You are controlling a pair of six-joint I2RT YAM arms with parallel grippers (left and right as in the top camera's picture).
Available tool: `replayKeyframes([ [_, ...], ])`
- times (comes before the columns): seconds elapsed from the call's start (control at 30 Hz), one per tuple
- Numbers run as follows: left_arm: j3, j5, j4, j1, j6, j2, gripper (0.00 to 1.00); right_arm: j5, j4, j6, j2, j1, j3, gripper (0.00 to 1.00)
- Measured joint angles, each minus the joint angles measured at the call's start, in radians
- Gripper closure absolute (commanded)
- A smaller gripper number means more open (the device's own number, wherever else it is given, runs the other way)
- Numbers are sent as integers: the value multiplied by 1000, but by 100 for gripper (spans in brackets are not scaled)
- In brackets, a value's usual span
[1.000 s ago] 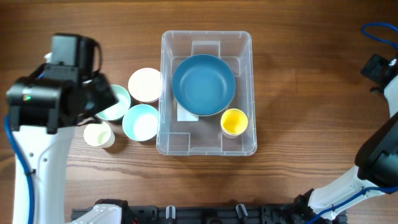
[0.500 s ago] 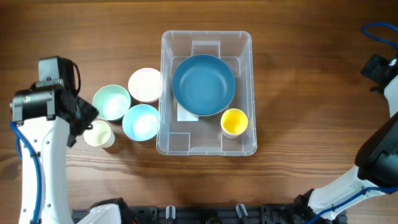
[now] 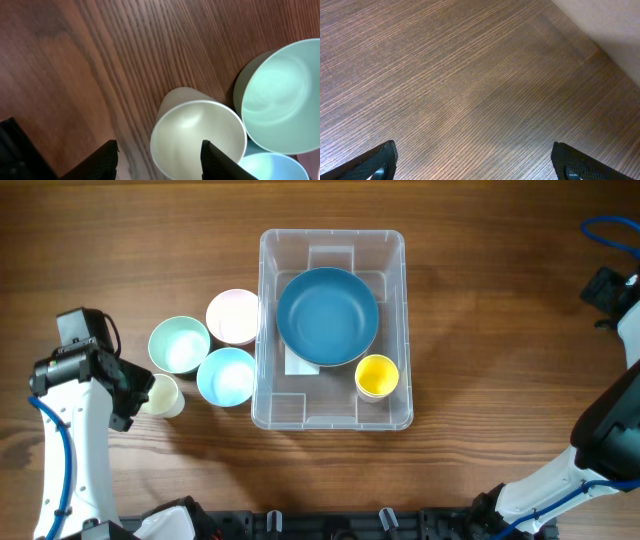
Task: Pack container
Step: 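Grasp the small cream cup's rim with the left gripper and lift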
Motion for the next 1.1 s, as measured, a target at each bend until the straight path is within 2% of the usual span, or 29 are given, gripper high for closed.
replayKeyframes([
  [0.4,-155,34,150,1,-1,-1,46,0,0,0,0,0,0,0],
  [0.57,-213,42,225,1,-3,-1,49,0,0,0,0,0,0,0],
  [0.7,-222,49,246,1,-8,-1,66,0,0,0,0,0,0,0],
  [0.83,-222,52,253,1,-10,-1,78,0,0,0,0,0,0,0],
  [0.9,-222,52,254,1,-7,-1,92,0,0,0,0,0,0,0],
  [0.93,-222,52,254,1,-10,-1,96,0,0,0,0,0,0,0],
  [1.1,-223,52,246,1,-7,-1,96,0,0,0,0,0,0,0],
])
